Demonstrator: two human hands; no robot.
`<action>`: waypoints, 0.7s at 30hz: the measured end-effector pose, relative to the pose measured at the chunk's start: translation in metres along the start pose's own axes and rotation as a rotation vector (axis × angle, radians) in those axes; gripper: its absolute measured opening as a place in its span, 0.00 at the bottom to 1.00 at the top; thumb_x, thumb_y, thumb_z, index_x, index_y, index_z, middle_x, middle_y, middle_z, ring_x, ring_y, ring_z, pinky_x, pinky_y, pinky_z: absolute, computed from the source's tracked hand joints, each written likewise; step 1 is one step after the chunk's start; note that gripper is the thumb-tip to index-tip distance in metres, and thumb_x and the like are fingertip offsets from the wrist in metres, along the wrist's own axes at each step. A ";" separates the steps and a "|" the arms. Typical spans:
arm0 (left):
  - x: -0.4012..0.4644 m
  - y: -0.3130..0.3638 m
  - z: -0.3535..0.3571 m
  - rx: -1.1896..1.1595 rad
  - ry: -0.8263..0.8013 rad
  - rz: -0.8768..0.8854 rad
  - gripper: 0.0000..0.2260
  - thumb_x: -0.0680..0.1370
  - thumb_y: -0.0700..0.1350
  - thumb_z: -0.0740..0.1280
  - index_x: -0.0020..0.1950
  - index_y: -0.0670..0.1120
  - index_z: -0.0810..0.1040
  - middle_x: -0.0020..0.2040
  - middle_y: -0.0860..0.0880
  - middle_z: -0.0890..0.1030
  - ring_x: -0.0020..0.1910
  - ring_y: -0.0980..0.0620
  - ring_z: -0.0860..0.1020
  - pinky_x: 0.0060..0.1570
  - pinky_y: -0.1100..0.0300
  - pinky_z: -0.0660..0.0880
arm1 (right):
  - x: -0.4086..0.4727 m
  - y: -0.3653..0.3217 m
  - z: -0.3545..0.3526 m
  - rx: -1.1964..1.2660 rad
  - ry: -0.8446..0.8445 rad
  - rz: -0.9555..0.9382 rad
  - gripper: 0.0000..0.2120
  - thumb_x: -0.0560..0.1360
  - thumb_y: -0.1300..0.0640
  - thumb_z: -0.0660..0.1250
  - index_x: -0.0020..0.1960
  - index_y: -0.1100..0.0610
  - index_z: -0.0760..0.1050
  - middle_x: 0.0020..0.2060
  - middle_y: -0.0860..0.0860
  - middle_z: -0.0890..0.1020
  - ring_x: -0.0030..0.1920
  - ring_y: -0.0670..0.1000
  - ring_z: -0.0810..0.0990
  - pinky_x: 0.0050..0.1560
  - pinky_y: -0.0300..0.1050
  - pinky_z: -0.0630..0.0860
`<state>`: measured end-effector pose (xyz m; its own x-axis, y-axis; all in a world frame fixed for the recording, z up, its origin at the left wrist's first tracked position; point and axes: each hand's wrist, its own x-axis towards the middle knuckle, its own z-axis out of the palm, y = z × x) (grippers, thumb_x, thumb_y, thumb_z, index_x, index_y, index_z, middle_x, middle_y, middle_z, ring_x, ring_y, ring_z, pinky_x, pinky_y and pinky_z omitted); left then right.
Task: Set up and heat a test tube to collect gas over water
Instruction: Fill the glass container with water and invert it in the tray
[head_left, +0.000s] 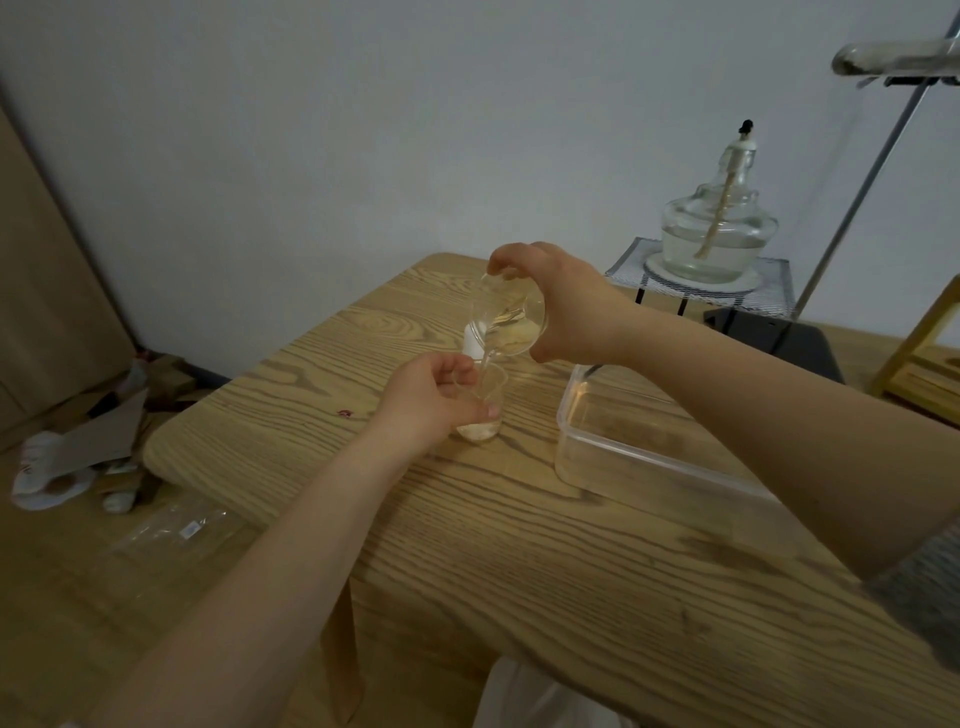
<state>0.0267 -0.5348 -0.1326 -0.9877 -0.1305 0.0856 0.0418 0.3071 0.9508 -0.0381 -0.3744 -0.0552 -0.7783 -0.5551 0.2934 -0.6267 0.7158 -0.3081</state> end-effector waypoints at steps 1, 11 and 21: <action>0.001 0.000 0.000 -0.003 0.000 0.000 0.25 0.64 0.37 0.78 0.58 0.43 0.76 0.49 0.53 0.80 0.44 0.57 0.77 0.42 0.71 0.73 | 0.000 0.000 0.000 0.001 -0.004 0.000 0.41 0.59 0.69 0.75 0.67 0.49 0.66 0.63 0.50 0.72 0.60 0.49 0.73 0.55 0.46 0.76; 0.001 0.000 0.000 0.011 -0.011 0.004 0.24 0.64 0.38 0.79 0.57 0.46 0.76 0.47 0.57 0.78 0.42 0.62 0.75 0.36 0.78 0.71 | -0.001 -0.001 0.003 -0.014 -0.026 0.000 0.41 0.59 0.70 0.74 0.68 0.49 0.66 0.63 0.50 0.72 0.61 0.50 0.73 0.57 0.48 0.76; 0.001 0.000 0.002 0.002 -0.014 0.006 0.24 0.64 0.38 0.79 0.57 0.47 0.75 0.47 0.57 0.77 0.41 0.63 0.74 0.35 0.79 0.70 | -0.001 0.002 0.006 -0.008 -0.022 0.001 0.41 0.58 0.70 0.73 0.67 0.49 0.67 0.62 0.50 0.72 0.61 0.50 0.72 0.57 0.49 0.75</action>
<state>0.0251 -0.5331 -0.1335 -0.9895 -0.1157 0.0868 0.0471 0.3096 0.9497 -0.0390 -0.3752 -0.0614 -0.7795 -0.5639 0.2729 -0.6259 0.7196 -0.3007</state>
